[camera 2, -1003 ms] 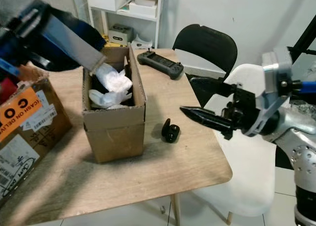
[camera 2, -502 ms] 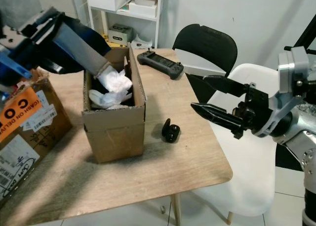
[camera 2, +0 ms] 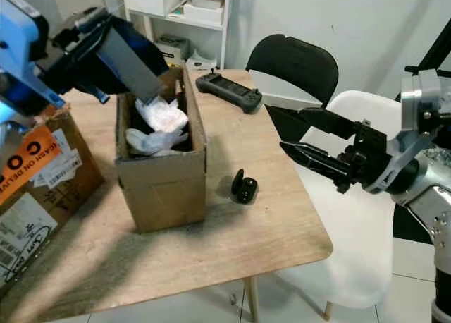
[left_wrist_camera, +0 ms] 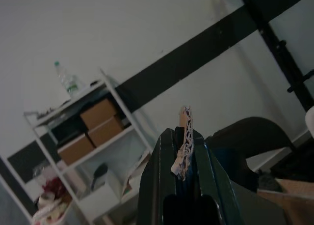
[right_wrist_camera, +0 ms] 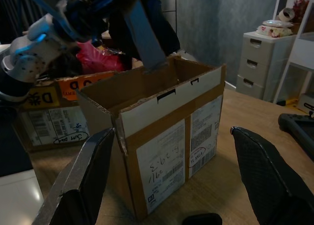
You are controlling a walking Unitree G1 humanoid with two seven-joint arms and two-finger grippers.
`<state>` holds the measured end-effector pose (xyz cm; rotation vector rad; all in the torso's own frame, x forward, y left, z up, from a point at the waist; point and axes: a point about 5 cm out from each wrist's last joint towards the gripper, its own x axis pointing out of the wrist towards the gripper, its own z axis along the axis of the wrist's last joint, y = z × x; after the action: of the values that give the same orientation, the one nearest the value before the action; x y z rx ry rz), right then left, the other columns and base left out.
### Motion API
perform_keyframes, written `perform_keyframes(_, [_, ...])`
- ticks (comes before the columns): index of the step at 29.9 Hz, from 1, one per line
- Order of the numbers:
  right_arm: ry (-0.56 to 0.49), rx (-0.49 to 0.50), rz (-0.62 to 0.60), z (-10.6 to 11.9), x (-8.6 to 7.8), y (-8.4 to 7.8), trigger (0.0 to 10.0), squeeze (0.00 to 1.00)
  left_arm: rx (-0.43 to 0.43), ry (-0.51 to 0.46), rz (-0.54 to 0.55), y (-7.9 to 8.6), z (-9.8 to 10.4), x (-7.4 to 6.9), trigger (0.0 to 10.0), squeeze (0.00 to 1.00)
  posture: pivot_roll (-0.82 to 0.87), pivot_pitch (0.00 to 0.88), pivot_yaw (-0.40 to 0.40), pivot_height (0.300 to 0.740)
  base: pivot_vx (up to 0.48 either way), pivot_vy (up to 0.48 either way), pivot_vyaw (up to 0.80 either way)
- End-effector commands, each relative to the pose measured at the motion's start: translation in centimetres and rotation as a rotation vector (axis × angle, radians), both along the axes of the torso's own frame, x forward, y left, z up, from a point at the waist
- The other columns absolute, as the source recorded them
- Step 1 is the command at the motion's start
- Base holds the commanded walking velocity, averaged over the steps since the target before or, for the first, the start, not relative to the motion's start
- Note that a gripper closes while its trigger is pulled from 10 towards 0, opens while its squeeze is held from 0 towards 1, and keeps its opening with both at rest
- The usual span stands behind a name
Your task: Picking trash to rubbish bin
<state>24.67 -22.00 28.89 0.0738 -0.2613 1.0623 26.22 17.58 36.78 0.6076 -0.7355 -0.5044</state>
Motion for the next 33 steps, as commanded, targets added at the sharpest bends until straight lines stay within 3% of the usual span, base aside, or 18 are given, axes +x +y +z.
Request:
perform_keyframes(1, [-0.009, 0.011, -0.031, 0.0, 0.0, -0.4, 10.0, 0.00, 0.069, -0.032, -0.043, -1.1, 0.4, -0.7, 10.0, 0.00, 0.03, 0.113, -0.043, 0.740, 0.000, 0.000, 0.00])
perform_keyframes(6, [-0.009, 0.015, -0.032, -0.1, 0.1, -0.4, 10.0, 0.00, 0.115, -0.024, -0.073, -1.9, 0.1, -0.8, 10.0, 0.03, 0.03, 0.115, -0.045, 0.740, 0.000, 0.000, 0.00])
perform_keyframes(8, [-0.011, 0.019, -0.026, -0.1, 0.1, -0.3, 10.0, 0.00, 0.150, -0.024, -0.060, -2.1, -0.3, -0.6, 10.0, 0.92, 0.03, 0.115, -0.044, 0.740, 0.000, 0.000, 0.00])
perform_keyframes(10, [-0.012, 0.021, -0.024, -0.1, 0.1, -0.2, 10.0, 0.00, 0.177, -0.026, -0.050, -2.2, -0.5, -0.5, 10.0, 1.00, 0.03, 0.116, -0.044, 0.740, 0.000, 0.000, 0.00])
perform_keyframes(16, [-0.015, 0.026, -0.024, -0.1, 0.1, -0.1, 10.0, 0.00, 0.199, 0.005, -0.071, -2.8, -1.1, -0.3, 10.0, 1.00, 0.03, 0.119, -0.041, 0.740, 0.000, 0.000, 0.00])
perform_keyframes(17, [-0.015, 0.027, -0.025, -0.1, 0.1, -0.1, 10.0, 0.00, 0.205, 0.000, -0.071, -2.9, -1.2, -0.3, 10.0, 0.94, 0.03, 0.120, -0.040, 0.740, 0.000, 0.000, 0.00])
perform_keyframes(20, [-0.016, 0.028, -0.026, -0.1, 0.1, -0.1, 10.0, 0.00, 0.208, -0.005, -0.070, -2.9, -1.2, -0.3, 10.0, 0.94, 0.03, 0.120, -0.039, 0.740, 0.000, 0.000, 0.00])
perform_keyframes(21, [-0.017, 0.029, -0.026, -0.1, 0.1, -0.1, 10.0, 0.00, 0.210, -0.006, -0.070, -2.9, -1.2, -0.3, 10.0, 0.00, 0.03, 0.120, -0.039, 0.740, 0.000, 0.000, 0.00])
perform_keyframes(29, [-0.021, 0.034, -0.031, 0.0, 0.1, -0.2, 10.0, 0.00, 0.169, 0.003, -0.071, -2.5, -1.0, -0.1, 10.0, 0.00, 0.03, 0.119, -0.039, 0.740, 0.000, 0.000, 0.00])
perform_keyframes(32, [-0.032, 0.048, -0.035, 0.1, 0.2, -0.1, 10.0, 0.00, 0.100, 0.009, -0.077, -1.8, -0.7, 0.0, 10.0, 0.00, 0.04, 0.119, -0.039, 0.740, 0.000, 0.000, 0.00])
perform_keyframes(33, [-0.044, 0.067, -0.043, 0.3, 0.4, -0.1, 10.0, 0.00, 0.000, 0.010, -0.080, -0.9, -0.2, 0.2, 10.0, 0.00, 0.04, 0.119, -0.040, 0.740, 0.000, 0.000, 0.00])
